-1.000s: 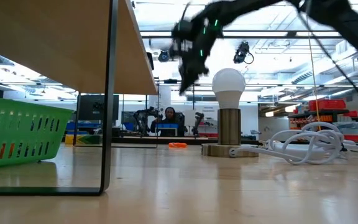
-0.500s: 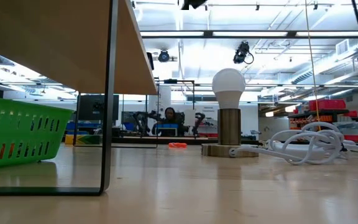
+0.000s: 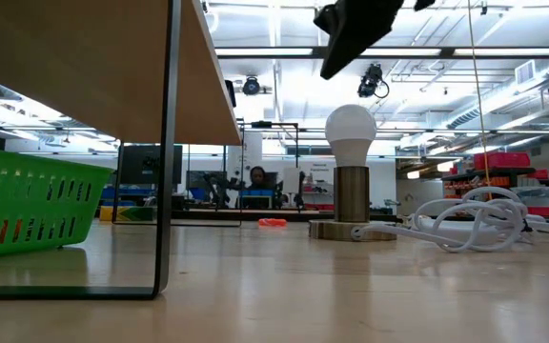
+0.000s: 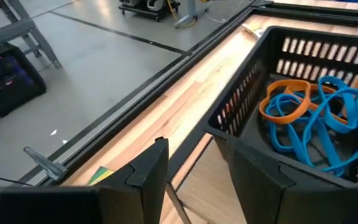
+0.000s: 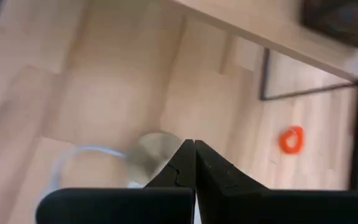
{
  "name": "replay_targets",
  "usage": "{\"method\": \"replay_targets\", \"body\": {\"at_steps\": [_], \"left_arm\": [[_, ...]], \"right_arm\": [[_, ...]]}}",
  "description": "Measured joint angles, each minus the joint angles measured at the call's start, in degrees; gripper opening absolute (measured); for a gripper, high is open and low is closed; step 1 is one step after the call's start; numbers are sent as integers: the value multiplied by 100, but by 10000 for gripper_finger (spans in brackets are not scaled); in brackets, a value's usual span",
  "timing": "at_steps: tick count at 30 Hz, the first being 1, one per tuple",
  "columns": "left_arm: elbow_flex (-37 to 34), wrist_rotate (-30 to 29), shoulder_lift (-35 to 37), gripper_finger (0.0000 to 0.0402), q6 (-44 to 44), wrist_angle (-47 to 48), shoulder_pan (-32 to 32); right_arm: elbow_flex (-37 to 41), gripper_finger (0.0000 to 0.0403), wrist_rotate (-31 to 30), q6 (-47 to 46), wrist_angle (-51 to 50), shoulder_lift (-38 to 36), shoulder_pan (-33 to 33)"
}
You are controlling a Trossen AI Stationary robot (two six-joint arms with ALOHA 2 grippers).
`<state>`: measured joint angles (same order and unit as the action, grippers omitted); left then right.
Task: Pick & Place Office Desk Supplies
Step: Put the orange spiral keychain into the green bin
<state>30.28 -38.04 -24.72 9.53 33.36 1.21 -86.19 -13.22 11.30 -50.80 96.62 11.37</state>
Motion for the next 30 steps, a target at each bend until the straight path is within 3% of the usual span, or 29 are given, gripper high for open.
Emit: {"method": "replay_targets", "body": {"at_steps": [6,10,13,17,22,30], "left_arm": [[401,206,1,180,-298,-11,-4],[807,185,-29,201,-19,565,76],[1005,-147,-139,213,514,1129,252],[1045,-188,-263,212,637,1082,451],[1043,516,-669,180,465,869,677],[1099,677,-1179,84,239,549,971]], "right_arm": [[285,16,240,-534,373,13,359],[443,65,-150,-1100,178,14,504],[528,107,-499,-1361,-100,15,626],[605,149,-655,-1492,-289,15,726],[605,165,-558,-1496,-346,17,726],[605,166,-572,-1570,-761,20,755]]}}
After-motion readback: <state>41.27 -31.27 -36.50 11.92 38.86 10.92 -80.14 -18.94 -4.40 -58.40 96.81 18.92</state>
